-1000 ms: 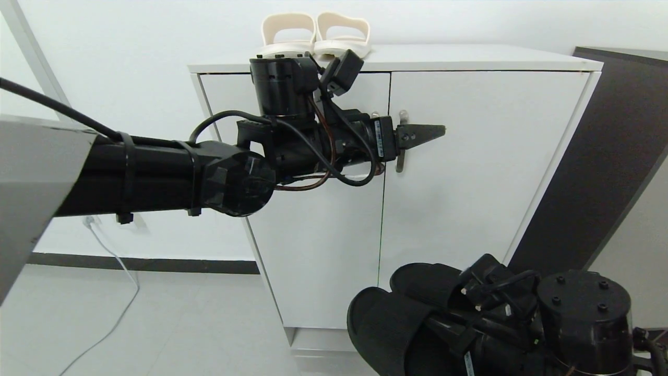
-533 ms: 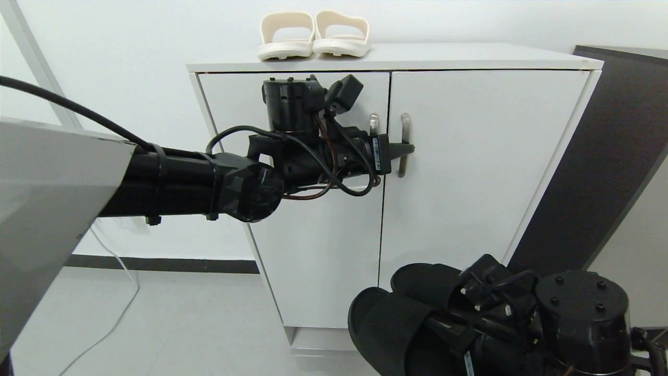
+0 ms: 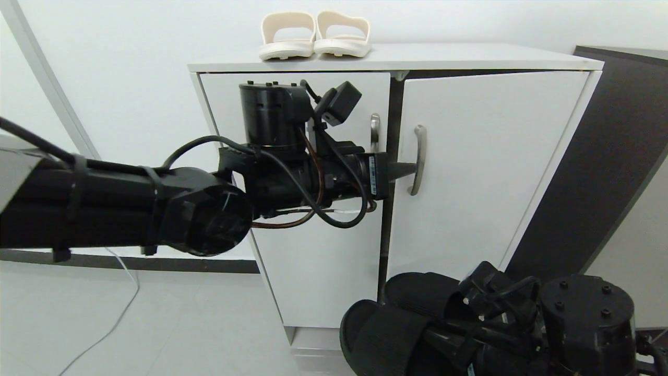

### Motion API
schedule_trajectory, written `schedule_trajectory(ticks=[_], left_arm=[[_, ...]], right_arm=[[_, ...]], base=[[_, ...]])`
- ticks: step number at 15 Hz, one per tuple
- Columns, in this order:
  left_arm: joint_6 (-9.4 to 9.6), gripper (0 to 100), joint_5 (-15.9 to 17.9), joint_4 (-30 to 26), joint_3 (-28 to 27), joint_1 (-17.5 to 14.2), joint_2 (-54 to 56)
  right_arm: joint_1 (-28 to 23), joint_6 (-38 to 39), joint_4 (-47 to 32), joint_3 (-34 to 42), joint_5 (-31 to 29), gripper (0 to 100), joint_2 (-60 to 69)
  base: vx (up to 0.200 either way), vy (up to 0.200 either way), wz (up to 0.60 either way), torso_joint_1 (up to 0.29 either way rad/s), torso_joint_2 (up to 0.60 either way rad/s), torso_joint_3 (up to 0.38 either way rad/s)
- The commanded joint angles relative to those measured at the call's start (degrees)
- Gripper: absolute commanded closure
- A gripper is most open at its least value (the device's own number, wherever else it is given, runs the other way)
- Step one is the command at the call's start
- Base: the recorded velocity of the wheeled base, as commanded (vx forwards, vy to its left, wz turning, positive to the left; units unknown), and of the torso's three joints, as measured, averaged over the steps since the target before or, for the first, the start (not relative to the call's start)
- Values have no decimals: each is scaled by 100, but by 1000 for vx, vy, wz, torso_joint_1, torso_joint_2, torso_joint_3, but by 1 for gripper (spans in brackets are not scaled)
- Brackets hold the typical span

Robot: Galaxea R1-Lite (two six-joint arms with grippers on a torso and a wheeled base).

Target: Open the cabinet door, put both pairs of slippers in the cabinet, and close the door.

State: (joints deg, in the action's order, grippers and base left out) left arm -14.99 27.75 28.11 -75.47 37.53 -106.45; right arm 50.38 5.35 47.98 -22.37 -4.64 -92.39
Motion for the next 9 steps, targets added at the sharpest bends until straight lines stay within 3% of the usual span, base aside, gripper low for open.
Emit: schedule_trajectory(ticks=[1,4,6,7,9], left_arm=[[5,100,3,37,428,131,581],[-3,100,-226,45,780,105,907],[-12,100,-235,230,788,-150,783],[-135,100,-226,485,788,-229,660],[-575,100,-226,1135,718,-255,335]], right_arm=[[15,-17,9,31,34,100,28],[42,-25,9,110,201,100,81],[77,-25,36,110,210,100,81],[77,-25,97,128,210,100,63],[86,-25,141,154,245,100,55]], base=[[0,0,0,0,0,0],[0,0,0,0,0,0],[0,0,0,0,0,0],[0,0,0,0,0,0],[0,0,0,0,0,0]])
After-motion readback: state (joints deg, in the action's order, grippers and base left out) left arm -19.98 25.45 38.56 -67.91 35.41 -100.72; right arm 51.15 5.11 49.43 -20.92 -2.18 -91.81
